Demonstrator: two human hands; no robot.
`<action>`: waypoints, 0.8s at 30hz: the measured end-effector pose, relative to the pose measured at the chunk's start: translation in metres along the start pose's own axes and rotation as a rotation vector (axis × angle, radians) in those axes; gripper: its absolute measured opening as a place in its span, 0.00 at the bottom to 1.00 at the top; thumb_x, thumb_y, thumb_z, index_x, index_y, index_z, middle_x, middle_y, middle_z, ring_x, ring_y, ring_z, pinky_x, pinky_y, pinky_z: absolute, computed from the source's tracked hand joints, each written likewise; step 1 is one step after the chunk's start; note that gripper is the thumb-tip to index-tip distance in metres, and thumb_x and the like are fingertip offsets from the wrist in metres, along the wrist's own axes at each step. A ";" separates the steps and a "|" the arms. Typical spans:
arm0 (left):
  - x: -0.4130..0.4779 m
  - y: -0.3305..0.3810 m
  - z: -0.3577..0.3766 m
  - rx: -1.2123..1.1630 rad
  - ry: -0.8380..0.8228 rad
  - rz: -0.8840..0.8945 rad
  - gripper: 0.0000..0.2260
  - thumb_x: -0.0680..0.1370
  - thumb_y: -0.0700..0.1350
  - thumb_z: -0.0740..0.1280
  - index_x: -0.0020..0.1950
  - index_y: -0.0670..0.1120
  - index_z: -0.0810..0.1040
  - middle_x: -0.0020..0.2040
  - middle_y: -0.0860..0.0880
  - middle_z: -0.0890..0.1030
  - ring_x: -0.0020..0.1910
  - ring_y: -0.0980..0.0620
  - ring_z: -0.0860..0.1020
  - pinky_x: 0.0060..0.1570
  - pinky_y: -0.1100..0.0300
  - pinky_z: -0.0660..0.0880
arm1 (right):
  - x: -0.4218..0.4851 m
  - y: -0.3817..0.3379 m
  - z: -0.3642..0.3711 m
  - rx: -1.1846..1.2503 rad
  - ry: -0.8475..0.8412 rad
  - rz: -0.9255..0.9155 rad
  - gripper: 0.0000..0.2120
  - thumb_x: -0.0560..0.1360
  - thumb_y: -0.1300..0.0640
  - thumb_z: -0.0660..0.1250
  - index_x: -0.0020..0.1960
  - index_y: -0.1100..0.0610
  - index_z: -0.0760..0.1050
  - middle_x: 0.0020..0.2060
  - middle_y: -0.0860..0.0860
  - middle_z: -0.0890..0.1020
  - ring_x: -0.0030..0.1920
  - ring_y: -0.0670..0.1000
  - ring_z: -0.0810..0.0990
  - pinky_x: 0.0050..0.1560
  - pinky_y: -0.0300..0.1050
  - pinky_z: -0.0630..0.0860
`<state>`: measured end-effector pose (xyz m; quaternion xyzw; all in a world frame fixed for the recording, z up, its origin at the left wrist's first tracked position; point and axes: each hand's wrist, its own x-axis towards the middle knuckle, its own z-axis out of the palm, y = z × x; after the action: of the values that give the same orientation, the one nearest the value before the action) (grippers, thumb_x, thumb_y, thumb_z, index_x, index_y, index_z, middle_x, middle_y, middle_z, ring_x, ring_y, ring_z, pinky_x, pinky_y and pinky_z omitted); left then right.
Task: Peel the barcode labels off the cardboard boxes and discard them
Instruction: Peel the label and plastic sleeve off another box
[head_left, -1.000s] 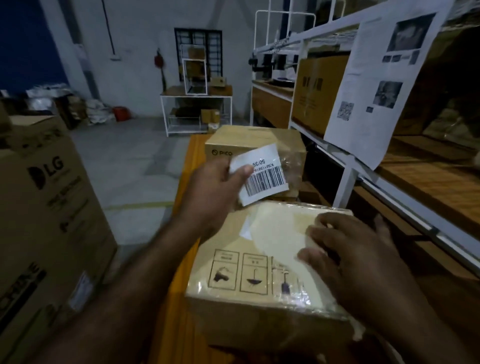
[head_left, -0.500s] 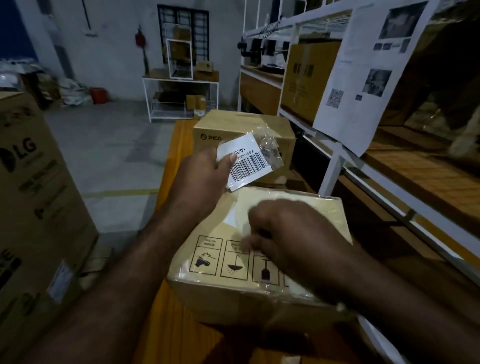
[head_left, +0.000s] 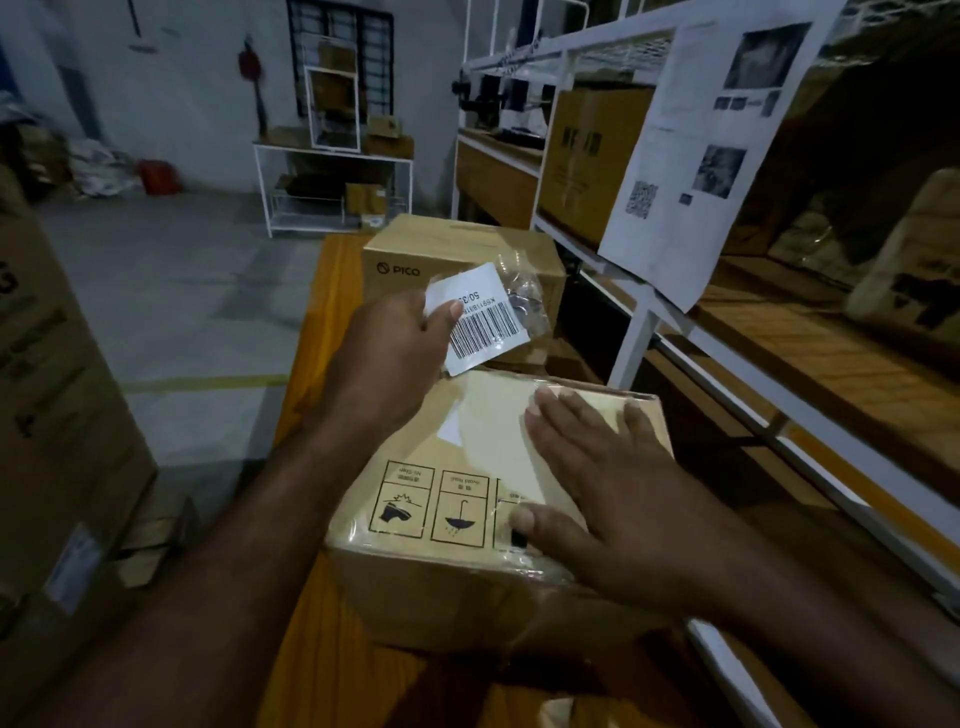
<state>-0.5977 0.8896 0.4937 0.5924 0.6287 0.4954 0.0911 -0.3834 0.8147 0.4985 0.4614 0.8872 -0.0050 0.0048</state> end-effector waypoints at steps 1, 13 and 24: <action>0.002 -0.001 0.002 0.021 -0.002 0.006 0.14 0.82 0.56 0.62 0.47 0.48 0.81 0.40 0.51 0.84 0.35 0.56 0.82 0.35 0.55 0.81 | -0.012 -0.004 0.002 0.030 -0.015 0.006 0.41 0.68 0.26 0.32 0.78 0.42 0.36 0.75 0.38 0.33 0.73 0.38 0.29 0.76 0.53 0.32; -0.002 0.001 -0.003 -0.188 0.077 -0.011 0.15 0.82 0.54 0.62 0.57 0.44 0.79 0.46 0.48 0.84 0.39 0.55 0.83 0.32 0.58 0.81 | -0.070 -0.007 0.043 0.015 0.635 -0.149 0.10 0.75 0.53 0.69 0.55 0.50 0.81 0.52 0.49 0.84 0.54 0.45 0.73 0.48 0.42 0.76; -0.025 0.007 -0.024 -0.285 0.183 -0.119 0.10 0.82 0.52 0.64 0.54 0.47 0.81 0.44 0.50 0.85 0.40 0.54 0.84 0.33 0.57 0.81 | -0.054 0.030 0.029 0.418 0.518 -0.029 0.17 0.66 0.59 0.77 0.40 0.38 0.77 0.40 0.36 0.78 0.46 0.39 0.78 0.43 0.37 0.75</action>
<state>-0.6024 0.8552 0.4990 0.4878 0.5917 0.6250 0.1457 -0.3277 0.7870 0.4702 0.4257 0.8451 -0.0695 -0.3159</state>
